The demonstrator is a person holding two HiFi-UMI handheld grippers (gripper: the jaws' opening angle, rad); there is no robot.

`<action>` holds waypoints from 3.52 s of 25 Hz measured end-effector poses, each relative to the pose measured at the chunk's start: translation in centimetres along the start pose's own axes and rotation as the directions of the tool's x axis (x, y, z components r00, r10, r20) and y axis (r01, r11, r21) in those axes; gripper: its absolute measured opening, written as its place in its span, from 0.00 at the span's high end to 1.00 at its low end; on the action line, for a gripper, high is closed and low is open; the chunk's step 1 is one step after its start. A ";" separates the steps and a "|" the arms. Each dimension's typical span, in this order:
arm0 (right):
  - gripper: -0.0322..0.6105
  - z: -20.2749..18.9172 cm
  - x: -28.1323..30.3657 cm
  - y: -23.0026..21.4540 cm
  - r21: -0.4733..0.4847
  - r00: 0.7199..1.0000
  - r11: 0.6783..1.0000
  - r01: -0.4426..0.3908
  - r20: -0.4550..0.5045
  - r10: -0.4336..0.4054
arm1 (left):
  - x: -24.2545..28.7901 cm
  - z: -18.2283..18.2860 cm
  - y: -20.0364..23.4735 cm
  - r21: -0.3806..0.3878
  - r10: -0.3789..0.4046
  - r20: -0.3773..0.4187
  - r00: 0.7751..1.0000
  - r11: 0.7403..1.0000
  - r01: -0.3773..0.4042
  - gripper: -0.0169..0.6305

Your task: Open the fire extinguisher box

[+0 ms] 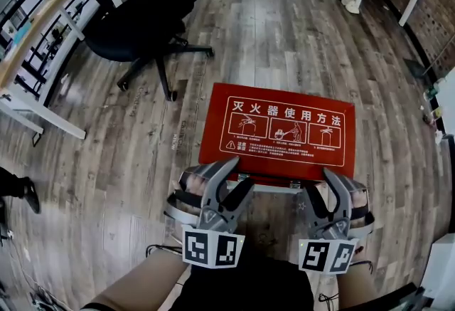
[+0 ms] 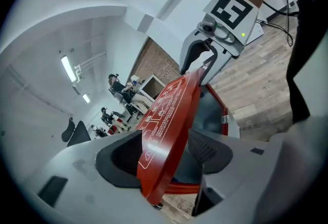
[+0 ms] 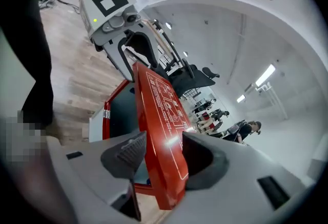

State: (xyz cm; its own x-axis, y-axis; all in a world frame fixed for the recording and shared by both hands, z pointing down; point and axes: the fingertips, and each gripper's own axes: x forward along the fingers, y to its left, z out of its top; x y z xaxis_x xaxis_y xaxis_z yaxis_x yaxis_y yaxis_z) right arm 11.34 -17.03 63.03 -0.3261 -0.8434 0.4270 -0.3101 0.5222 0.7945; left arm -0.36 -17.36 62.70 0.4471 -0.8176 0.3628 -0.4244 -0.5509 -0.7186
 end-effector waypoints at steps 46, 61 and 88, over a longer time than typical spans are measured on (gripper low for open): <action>0.68 -1.1 0.5 0.6 -0.069 0.988 0.989 0.128 0.098 -0.121 | 1.5 -0.8 -0.6 0.224 0.211 0.099 0.972 0.947 -0.229 0.70; 0.74 1.6 -1.3 -5.6 -0.159 0.970 0.962 0.221 0.143 -0.199 | 0.3 3.5 5.2 0.266 0.249 0.177 0.952 0.919 -0.290 0.73; 0.79 4.2 1.7 -16.6 -0.081 0.998 0.996 0.035 0.047 -0.032 | 3.8 7.2 14.9 0.292 0.056 0.075 0.996 0.954 -0.076 0.80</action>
State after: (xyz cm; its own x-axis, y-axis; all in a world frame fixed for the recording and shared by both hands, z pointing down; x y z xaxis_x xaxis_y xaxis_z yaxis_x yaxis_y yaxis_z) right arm 12.18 -26.58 48.78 -0.3577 -0.8526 0.3810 -0.2480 0.4801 0.8414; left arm 0.67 -27.46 49.04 0.4807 -0.8322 0.2762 -0.2088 -0.4146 -0.8857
